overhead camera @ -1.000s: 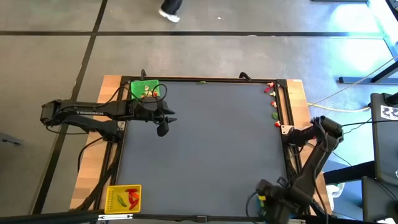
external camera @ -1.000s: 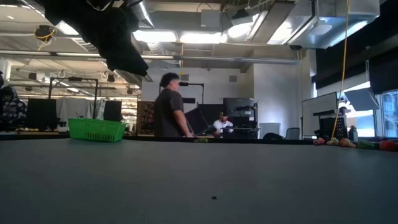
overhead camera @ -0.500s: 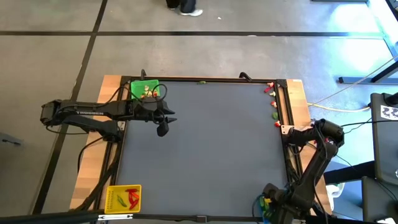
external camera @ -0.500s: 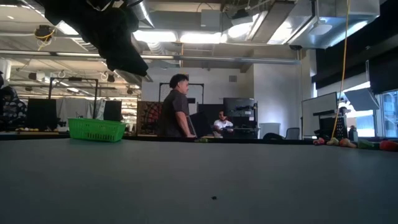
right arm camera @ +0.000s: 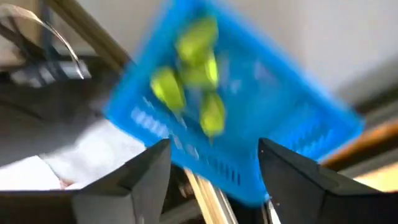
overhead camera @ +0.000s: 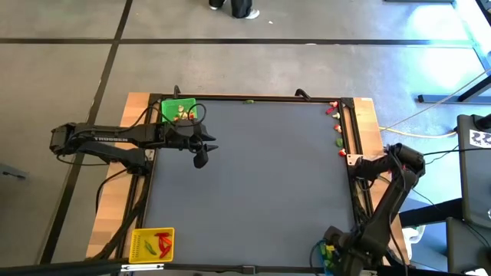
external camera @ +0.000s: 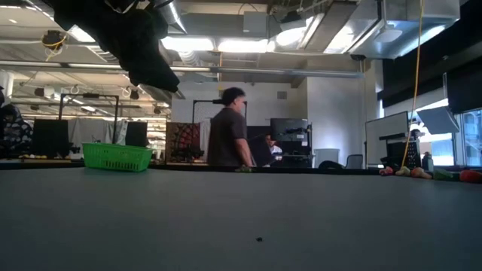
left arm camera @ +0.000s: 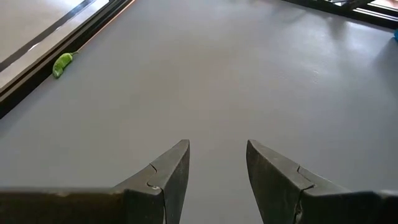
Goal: Sort produce into baskets
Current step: Put the green chili pepper into the blue bin
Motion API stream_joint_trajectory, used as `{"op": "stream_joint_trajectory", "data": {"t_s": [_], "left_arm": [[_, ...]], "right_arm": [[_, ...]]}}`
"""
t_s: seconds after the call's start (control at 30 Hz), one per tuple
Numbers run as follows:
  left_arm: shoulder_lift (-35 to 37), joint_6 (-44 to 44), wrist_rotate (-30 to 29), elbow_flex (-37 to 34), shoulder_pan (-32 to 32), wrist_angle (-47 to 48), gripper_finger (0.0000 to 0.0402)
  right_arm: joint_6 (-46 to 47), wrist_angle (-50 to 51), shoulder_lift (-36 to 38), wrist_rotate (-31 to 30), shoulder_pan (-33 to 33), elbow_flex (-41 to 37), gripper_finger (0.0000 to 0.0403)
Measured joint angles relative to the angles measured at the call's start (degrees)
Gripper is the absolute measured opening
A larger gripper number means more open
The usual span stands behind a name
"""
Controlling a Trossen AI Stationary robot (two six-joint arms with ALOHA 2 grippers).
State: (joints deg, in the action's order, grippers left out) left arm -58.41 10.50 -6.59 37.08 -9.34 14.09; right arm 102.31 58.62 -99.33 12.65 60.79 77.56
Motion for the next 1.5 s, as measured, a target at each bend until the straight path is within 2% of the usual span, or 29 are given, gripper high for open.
{"op": "stream_joint_trajectory", "data": {"t_s": [0.2, 0.3, 0.53, 0.73, 0.9, 1.3, 1.5], "left_arm": [[0.0, -0.1, 0.0, 0.0, 0.0, 0.1, 0.0155], [0.0, -0.1, 0.0, 0.0, 0.0, 0.1, 0.0155], [0.0, -1.9, 0.0, 0.0, 0.0, -0.2, 0.0155], [0.0, -3.2, 0.0, 0.0, 0.0, 0.0, 0.0155], [0.0, -3.2, 0.0, 0.0, 0.0, -0.1, 0.0155], [0.0, -4.1, 0.0, 0.0, 0.0, -0.1, 0.0155], [0.0, -3.7, 0.0, 0.0, 0.0, -0.2, 0.0155]], "right_arm": [[-11.6, 5.9, 3.1, -13.7, -7.3, 4.3, 0.0248], [-19.9, 6.9, 4.1, -17.9, -11.9, 4.5, 0.0248], [-41.1, 13.6, 4.3, -18.6, -24.2, 4.5, 0.0248], [-54.3, 21.6, 4.3, -19.3, -34.7, 4.2, 0.0248], [-60.5, 22.6, 4.3, -20.4, -42.3, 0.6, 0.0248], [-71.5, 19.4, 4.3, -22.9, -60.4, -14.9, 0.0248], [-75.8, 19.2, 4.3, -27.0, -69.3, -20.3, 0.0248]]}}
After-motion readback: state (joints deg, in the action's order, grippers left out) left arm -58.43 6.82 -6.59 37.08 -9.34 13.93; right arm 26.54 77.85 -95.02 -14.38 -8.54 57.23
